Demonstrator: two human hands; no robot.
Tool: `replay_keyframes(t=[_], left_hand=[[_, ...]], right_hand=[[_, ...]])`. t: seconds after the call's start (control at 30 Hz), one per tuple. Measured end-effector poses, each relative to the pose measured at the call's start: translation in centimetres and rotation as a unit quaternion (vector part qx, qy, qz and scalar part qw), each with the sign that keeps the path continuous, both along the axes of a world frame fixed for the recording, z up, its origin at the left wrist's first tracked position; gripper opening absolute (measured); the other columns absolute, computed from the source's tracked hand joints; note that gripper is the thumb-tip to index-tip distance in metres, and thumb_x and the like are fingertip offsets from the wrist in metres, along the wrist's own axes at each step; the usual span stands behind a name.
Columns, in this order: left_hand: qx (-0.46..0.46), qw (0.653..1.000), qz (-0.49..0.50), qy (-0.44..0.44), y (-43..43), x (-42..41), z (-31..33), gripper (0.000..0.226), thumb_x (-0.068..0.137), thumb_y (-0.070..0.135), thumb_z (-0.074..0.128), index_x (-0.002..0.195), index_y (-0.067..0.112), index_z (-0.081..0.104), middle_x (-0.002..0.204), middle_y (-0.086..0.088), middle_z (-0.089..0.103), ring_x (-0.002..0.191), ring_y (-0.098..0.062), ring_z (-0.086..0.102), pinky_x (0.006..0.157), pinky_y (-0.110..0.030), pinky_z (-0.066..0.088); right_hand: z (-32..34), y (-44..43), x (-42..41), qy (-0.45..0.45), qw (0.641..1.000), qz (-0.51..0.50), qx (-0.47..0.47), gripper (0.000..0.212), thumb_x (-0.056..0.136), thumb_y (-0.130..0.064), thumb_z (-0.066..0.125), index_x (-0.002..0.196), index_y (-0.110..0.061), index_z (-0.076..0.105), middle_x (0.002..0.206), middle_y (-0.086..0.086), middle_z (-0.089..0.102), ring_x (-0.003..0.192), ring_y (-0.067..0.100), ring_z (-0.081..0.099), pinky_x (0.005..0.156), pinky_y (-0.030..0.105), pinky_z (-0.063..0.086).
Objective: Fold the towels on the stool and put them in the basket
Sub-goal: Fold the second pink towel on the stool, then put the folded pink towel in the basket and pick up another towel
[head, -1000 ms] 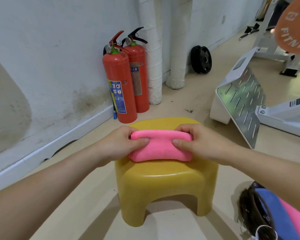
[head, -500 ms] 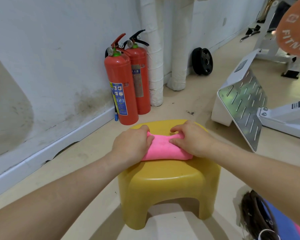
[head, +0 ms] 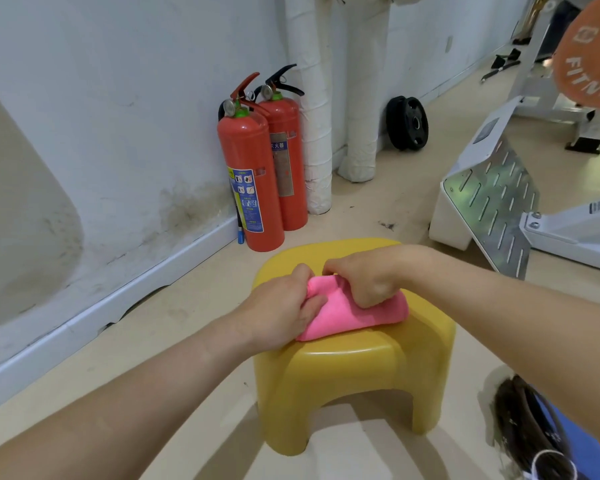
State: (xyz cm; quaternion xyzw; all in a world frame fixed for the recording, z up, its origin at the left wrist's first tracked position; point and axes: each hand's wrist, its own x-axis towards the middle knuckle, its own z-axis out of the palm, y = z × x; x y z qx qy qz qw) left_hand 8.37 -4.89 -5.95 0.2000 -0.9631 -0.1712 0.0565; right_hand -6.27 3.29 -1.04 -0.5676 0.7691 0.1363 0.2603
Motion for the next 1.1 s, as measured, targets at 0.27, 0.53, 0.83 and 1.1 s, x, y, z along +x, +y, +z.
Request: replay_keyframes(t=[0.27, 0.53, 0.83, 1.1], left_hand=[[0.302, 0.936, 0.061, 0.171, -0.6, 0.6, 0.6, 0.013, 0.094, 0.018, 0.057, 0.103, 0.022, 0.049, 0.082, 0.004, 0.054, 0.075, -0.012, 0.049, 0.065, -0.025, 0.04], [0.463, 0.854, 0.038, 0.234, 1.2, -6.1, 4.0, 0.053, 0.074, 0.054, 0.07, 0.093, 0.006, 0.063, 0.08, -0.005, 0.065, 0.068, -0.017, 0.059, 0.061, -0.03, 0.046], [0.209, 0.942, -0.068, 0.252, 8.0, -10.0, 4.8, 0.04, 0.097, 0.026, 0.047, 0.059, 0.017, 0.042, 0.055, 0.005, 0.043, 0.06, -0.017, 0.042, 0.055, -0.031, 0.031], [0.048, 0.961, -0.165, 0.217, 14.9, -15.9, 5.1, 0.014, 0.097, 0.017, 0.044, 0.105, 0.024, 0.053, 0.084, 0.009, 0.055, 0.074, -0.008, 0.048, 0.065, -0.024, 0.033]], right_hand=[[1.1, -0.4, 1.1, -0.022, 0.997, -0.077, -0.009, 0.026, 0.076, -0.012, 0.056, 0.101, -0.009, 0.061, 0.082, 0.005, 0.061, 0.065, 0.019, 0.058, 0.041, 0.019, 0.042], [3.6, 6.1, 0.6, -0.292, 0.893, -0.305, -0.158, 0.032, 0.055, -0.012, 0.052, 0.086, -0.006, 0.056, 0.071, 0.011, 0.054, 0.059, 0.019, 0.053, 0.05, 0.027, 0.041], [5.1, 15.6, -2.1, -0.347, 0.872, -0.292, -0.185, 0.04, 0.09, -0.032, 0.055, 0.116, -0.002, 0.058, 0.101, 0.011, 0.07, 0.091, 0.017, 0.068, 0.078, 0.027, 0.056], [1.0, 27.9, -8.8, -0.409, 0.78, -0.362, -0.305, 0.038, 0.092, -0.034, 0.049, 0.108, -0.002, 0.062, 0.089, 0.007, 0.071, 0.076, 0.016, 0.067, 0.065, 0.022, 0.054]])
